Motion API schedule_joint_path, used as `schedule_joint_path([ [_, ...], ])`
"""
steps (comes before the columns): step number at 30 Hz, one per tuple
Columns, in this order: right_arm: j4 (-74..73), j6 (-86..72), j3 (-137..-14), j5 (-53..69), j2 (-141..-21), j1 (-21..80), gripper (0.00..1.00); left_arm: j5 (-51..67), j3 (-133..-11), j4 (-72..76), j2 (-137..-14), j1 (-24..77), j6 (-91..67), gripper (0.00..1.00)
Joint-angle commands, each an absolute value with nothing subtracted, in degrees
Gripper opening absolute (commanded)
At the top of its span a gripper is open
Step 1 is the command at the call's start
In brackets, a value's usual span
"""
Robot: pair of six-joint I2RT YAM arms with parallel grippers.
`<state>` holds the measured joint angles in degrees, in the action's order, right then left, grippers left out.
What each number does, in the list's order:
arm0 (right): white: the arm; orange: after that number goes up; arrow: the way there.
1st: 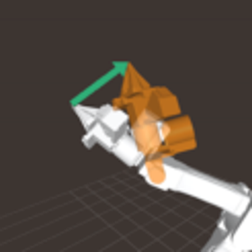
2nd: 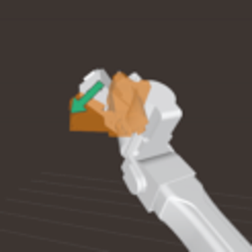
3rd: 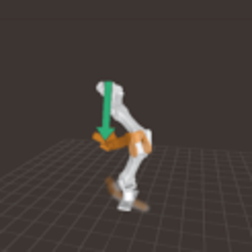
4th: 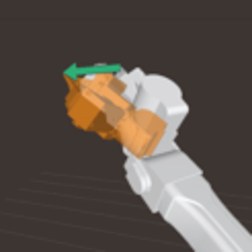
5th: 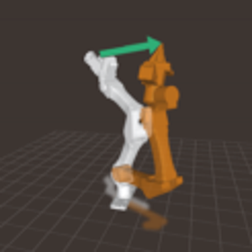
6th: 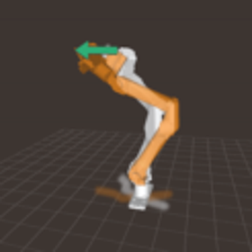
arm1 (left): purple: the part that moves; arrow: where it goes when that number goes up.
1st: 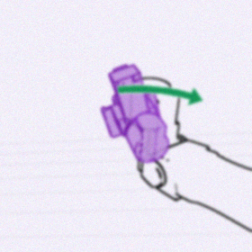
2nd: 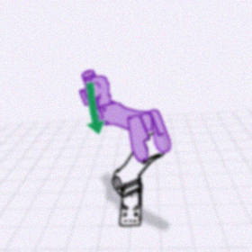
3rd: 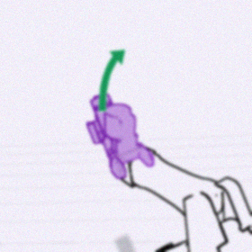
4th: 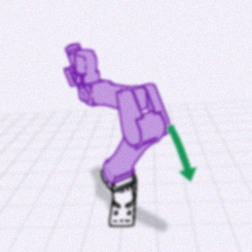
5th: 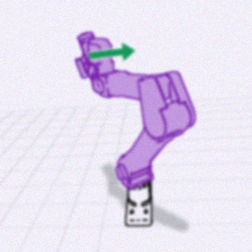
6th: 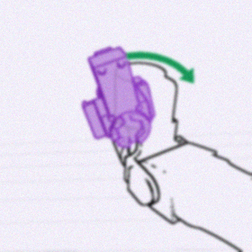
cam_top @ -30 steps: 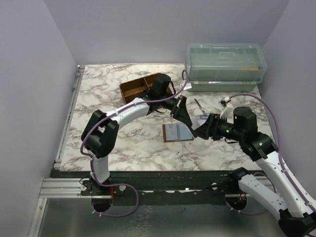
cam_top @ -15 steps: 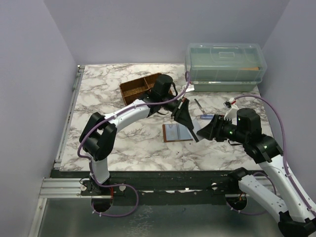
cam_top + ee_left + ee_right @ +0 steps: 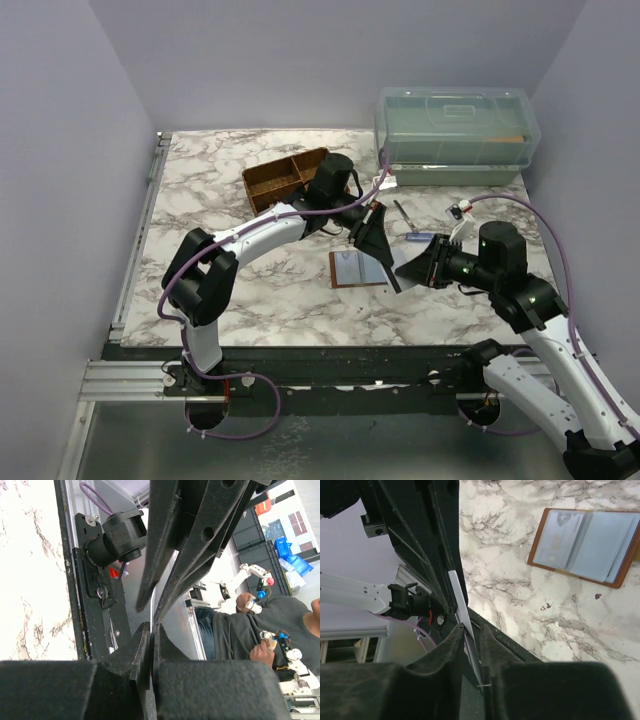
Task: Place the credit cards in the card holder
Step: Pick up the credit card from the storage box.
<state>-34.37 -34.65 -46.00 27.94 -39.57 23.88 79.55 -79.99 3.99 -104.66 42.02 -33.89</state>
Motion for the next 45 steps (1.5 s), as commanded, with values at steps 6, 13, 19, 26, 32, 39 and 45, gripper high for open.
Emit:
schedule_joint_path([
  [6, -28.7, -38.6, -41.3, 24.1, -39.7, 23.8, 0.0, 72.6, -79.7, 6.3, -104.1, 38.8, -35.9, 0.34],
  [13, -21.9, -41.1, -39.6, 15.7, -44.0, 23.8, 0.0, 62.9, -78.3, 7.4, -104.0, 31.3, -41.5, 0.48],
  [19, -11.6, -37.0, -40.1, 15.5, -54.4, 22.7, 0.0, 59.2, -73.3, 13.7, -102.4, 26.1, -49.2, 0.52],
  [26, 1.0, -38.0, -40.5, 28.8, -62.6, 14.9, 0.0, 58.1, -68.0, 23.0, -103.0, 23.0, -57.8, 0.55],
  [32, 10.8, -42.0, -37.0, 31.2, -60.9, 14.7, 0.0, 58.5, -63.7, 38.3, -105.1, 23.8, -68.3, 0.52],
  [39, 21.7, -47.6, -33.6, 35.1, -60.8, 14.7, 0.0, 59.9, -61.3, 68.3, -111.6, 28.7, -87.8, 0.5],
  [45, 25.5, -49.8, -31.0, 34.3, -58.7, 14.7, 0.0, 55.7, -59.4, 90.5, -118.0, 30.7, -102.3, 0.44],
])
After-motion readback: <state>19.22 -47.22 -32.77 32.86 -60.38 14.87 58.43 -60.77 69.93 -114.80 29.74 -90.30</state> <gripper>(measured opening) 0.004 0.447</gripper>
